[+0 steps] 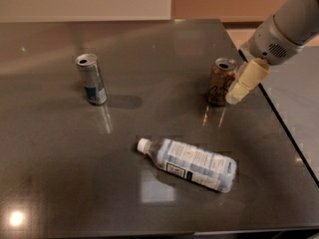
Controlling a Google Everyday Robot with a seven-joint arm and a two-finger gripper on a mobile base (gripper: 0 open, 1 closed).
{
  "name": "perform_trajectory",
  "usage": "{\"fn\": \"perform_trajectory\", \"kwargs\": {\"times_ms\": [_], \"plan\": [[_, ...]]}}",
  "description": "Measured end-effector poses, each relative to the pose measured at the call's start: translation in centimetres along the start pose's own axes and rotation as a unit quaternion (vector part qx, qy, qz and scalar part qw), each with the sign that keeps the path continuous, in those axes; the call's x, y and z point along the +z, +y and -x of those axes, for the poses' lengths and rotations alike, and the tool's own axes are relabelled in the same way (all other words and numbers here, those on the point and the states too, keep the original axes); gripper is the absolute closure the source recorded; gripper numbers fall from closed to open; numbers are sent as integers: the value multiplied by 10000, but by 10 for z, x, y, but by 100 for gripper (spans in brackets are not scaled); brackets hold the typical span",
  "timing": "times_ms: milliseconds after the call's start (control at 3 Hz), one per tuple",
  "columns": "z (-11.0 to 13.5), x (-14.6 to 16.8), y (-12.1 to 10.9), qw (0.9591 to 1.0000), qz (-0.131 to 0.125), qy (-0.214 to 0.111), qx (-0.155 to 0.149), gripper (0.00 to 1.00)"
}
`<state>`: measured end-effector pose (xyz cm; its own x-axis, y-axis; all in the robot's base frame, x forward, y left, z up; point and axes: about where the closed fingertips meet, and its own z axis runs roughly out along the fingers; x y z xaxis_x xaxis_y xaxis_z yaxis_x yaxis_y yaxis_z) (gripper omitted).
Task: Move orange can near blue plastic bottle
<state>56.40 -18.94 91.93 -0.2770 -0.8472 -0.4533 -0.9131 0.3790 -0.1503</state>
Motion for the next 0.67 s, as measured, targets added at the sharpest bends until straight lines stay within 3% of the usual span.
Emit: {"fn": "perform_trajectory", "kwargs": {"times_ms": [667], "plan": [[9,28,-17,9997,159,-99,162,0]]}}
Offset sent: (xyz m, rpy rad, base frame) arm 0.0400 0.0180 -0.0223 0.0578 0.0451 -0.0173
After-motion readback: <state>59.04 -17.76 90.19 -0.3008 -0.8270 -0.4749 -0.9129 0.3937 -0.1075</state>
